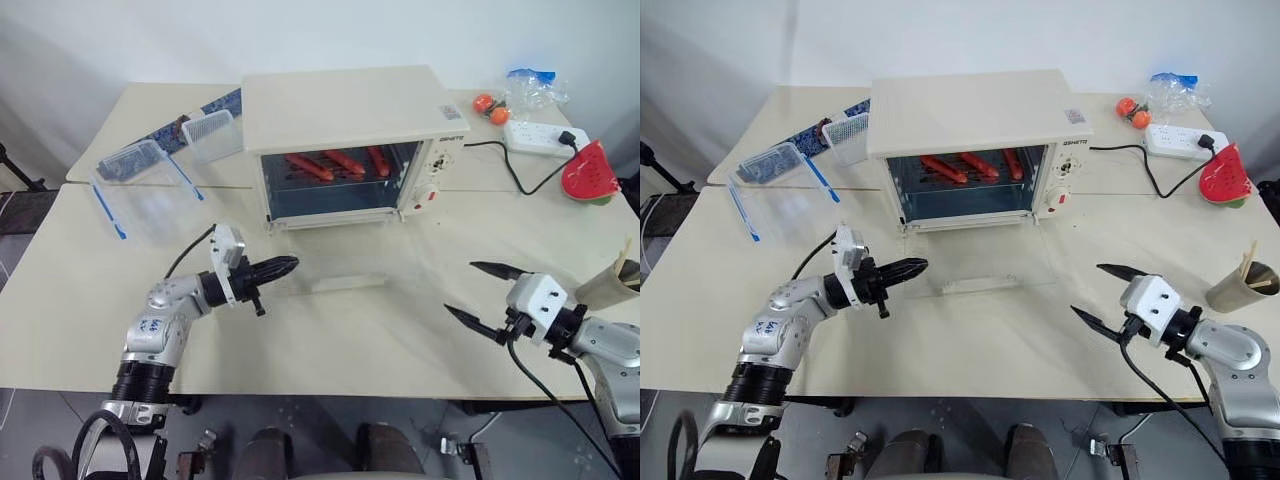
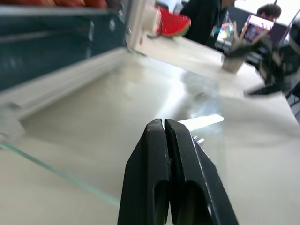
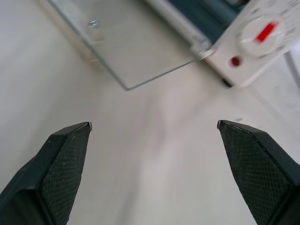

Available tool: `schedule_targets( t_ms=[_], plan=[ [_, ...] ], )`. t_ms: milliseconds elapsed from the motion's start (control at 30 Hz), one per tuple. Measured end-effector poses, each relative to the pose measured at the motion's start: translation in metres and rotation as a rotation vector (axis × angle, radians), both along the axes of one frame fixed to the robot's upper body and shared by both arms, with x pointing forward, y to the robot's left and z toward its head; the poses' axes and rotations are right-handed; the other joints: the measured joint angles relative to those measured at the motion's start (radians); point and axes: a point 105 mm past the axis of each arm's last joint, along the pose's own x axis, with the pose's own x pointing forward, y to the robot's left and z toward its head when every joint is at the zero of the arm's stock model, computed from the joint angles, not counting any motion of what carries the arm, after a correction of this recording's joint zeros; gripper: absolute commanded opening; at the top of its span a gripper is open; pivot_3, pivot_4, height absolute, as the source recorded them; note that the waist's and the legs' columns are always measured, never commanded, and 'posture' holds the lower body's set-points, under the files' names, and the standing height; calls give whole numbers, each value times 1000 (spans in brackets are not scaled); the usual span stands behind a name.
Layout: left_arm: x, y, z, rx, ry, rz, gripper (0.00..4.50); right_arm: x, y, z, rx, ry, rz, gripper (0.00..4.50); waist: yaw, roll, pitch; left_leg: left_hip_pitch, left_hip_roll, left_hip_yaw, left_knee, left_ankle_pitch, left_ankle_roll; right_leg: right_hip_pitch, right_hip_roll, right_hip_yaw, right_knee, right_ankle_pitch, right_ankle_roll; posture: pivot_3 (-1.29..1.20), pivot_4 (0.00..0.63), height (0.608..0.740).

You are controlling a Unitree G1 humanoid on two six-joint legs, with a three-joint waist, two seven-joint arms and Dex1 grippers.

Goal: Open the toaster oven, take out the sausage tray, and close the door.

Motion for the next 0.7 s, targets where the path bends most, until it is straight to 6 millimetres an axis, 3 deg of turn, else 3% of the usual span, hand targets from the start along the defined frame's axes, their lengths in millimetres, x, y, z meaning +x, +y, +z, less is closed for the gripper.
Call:
schedule_targets(
  t_ms=[100,200,267,300,500,700],
  plan=[
    [-3,-1,-6,-9,4,5,85,13,6,25,9,-99,-11,4500,1,0,0,0,0,0,0,0,0,0,0,1,0,0,0,0,150,740],
    [-7,4,-7,-18,-7,16,85,33,36,53,14,-232,27,4500,-4,1,0,1,1,0,0,0,0,-3,0,3,0,1,-2,0,150,740],
    [-9,7,-7,-33,-9,23,467,39,51,58,-6,-270,38,4500,1,1,0,0,1,0,0,0,0,-3,0,1,2,1,-2,0,150,740],
    [-13,19,-6,-72,-12,66,635,51,67,63,-35,-303,27,4500,-5,1,0,0,2,0,0,0,0,-4,0,1,3,1,-2,0,150,740],
    [-33,69,8,-163,-71,240,2450,79,147,81,-217,-532,104,4500,-27,1,0,-1,2,-6,-1,0,-1,-5,-1,-1,4,1,-2,0,150,740],
    [-55,92,11,-184,-79,357,4188,115,184,72,-374,-617,59,4500,-24,1,0,-2,2,-10,-1,0,-1,-5,-2,-3,4,1,-2,0,150,740]
  ],
)
